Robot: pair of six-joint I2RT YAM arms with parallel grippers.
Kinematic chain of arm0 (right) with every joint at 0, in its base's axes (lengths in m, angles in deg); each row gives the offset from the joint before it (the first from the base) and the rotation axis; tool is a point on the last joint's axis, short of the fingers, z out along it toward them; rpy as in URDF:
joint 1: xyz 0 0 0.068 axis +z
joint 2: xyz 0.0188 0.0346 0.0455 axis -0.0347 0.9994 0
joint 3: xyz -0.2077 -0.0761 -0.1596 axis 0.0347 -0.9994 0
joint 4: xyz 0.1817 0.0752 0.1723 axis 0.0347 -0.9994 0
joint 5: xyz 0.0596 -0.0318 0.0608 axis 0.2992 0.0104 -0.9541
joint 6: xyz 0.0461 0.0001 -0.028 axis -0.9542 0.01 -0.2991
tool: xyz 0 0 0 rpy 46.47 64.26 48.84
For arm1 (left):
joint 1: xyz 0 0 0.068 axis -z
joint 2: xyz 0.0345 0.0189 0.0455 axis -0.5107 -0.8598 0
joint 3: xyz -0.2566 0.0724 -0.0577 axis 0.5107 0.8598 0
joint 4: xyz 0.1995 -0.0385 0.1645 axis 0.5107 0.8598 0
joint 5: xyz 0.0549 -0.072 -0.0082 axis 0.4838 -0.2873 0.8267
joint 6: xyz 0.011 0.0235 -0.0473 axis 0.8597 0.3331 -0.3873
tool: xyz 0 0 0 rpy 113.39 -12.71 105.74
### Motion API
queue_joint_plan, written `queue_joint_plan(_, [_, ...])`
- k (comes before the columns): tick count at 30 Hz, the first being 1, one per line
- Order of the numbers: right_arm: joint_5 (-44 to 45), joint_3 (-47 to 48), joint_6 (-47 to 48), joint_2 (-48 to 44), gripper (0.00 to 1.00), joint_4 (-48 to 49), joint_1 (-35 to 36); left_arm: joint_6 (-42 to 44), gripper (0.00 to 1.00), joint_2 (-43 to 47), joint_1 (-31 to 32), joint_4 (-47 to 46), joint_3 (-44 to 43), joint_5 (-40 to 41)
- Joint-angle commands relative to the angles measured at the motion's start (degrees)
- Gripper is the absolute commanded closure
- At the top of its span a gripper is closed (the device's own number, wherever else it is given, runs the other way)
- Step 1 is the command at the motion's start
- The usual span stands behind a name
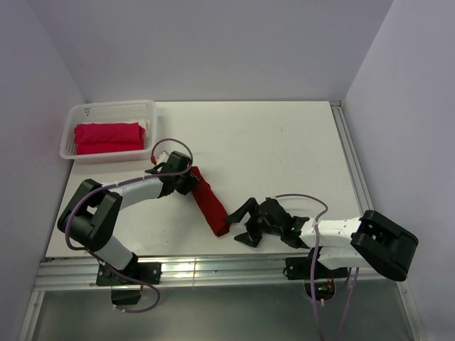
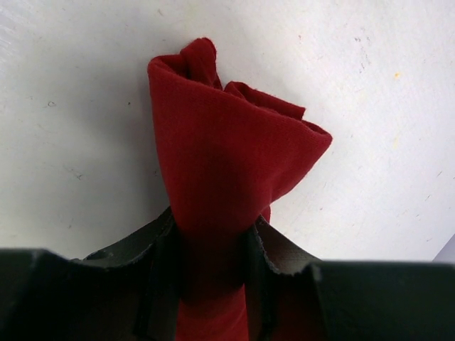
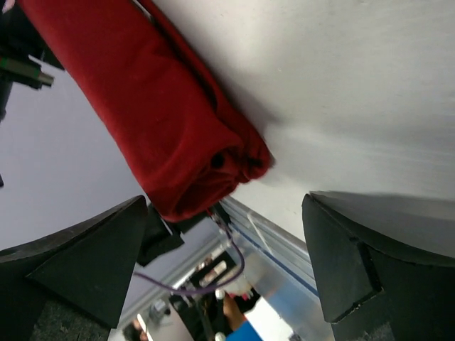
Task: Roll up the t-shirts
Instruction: Place the rolled tshirt into the container
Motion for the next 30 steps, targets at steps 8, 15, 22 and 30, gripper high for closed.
queue_joint_plan(8, [10.8,1.0,-9.7,9.4,0.07,8.4,4.0,-2.9,0.65,0.9,-0.2,5.8,2.2,1.3])
queue_joint_plan(15, [13.5,4.0,-11.0,13.1,0.14,7.3,6.9,-3.5,0.65,1.6,-0.1,6.2,2.5,1.0])
queue_joint_plan(22, [18.0,1.7,-12.6,10.9,0.46,3.8,8.0,-3.6,0.65,2.1,-0.2,6.5,2.5,0.6])
queue_joint_plan(30, [11.4,1.0,-5.9,13.0,1.0,5.9,2.5,-2.6,0.52,7.1,-0.2,2.3,6.7,-1.7])
